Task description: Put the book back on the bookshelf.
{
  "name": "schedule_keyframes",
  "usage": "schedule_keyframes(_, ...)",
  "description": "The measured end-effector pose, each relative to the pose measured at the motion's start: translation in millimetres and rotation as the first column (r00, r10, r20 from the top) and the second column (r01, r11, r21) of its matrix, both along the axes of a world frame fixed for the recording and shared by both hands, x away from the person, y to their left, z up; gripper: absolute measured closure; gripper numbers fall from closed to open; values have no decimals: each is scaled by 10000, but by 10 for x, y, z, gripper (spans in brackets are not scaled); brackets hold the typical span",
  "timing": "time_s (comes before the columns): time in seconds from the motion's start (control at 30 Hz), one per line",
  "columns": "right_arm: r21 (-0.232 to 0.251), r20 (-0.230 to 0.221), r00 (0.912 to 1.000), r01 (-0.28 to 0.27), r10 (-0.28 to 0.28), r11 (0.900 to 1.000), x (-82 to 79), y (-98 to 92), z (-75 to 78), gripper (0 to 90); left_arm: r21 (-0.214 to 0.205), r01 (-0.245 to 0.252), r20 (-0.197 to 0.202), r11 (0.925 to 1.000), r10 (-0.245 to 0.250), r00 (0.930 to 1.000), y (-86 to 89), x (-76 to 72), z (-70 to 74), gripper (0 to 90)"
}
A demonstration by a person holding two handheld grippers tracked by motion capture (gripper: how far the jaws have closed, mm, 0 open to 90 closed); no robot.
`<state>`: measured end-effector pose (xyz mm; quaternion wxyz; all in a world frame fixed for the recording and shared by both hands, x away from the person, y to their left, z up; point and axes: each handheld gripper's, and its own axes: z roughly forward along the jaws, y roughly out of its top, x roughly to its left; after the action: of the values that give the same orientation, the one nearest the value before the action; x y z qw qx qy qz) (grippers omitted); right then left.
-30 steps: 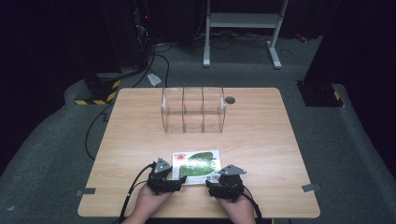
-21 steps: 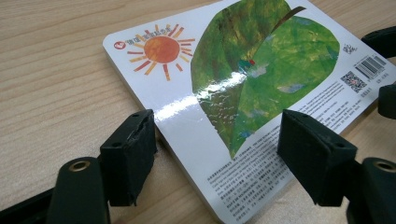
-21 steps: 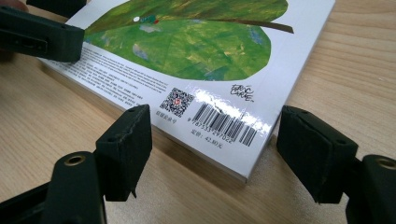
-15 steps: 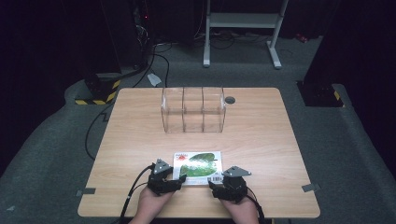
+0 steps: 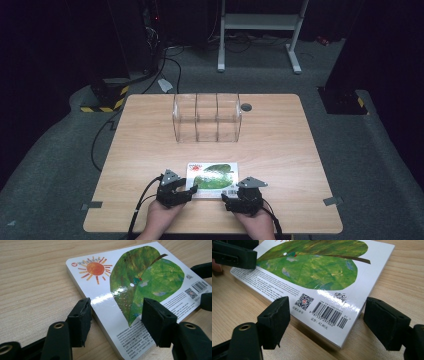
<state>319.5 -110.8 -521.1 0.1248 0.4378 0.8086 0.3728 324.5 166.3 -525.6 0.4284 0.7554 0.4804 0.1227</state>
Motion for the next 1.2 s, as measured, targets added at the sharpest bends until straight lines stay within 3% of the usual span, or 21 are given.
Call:
schedule_keyframes(0.43, 30, 94, 10000, -17, 17, 10000, -12, -5, -17, 204, -265, 31, 255, 9996, -25, 9997, 35, -27, 54, 447)
schedule_keyframes(0.57, -14, 123, 9999, -74, 74, 10000, -13, -4, -18, 202, -201, 82, 528, 9998, -71, 9986, 20, -56, 82, 450)
schedule_keyframes(0.8, -44, 130, 9999, -99, 100, 9999, -20, 2, -20, 203, -344, 208, 477, 9992, -191, 9987, 10, -51, 77, 451)
schedule_keyframes(0.93, -207, 214, 9996, -194, 198, 9996, -33, 23, -22, 204, 149, -137, 551, 9998, 129, 9984, 1, -38, 48, 400)
schedule_keyframes(0.97, -188, 212, 9996, -199, 202, 9996, -32, 20, -22, 204, 209, -382, 310, 9991, 375, 9988, 20, -6, 15, 383)
schedule_keyframes(1.0, -188, 212, 9996, -199, 202, 9996, -32, 20, -22, 204, 209, -382, 310, 9991, 375, 9988, 20, -6, 15, 374)
schedule_keyframes(1.07, -179, 227, 9995, -224, 228, 9996, -31, 17, -23, 204, 59, -322, -120, 9995, 322, 9994, 33, 22, -7, 373)
schedule_keyframes(1.2, -203, 229, 9995, -213, 217, 9996, -33, 21, -23, 203, -34, -181, -130, 9998, 180, 9998, -4, 11, -5, 384)
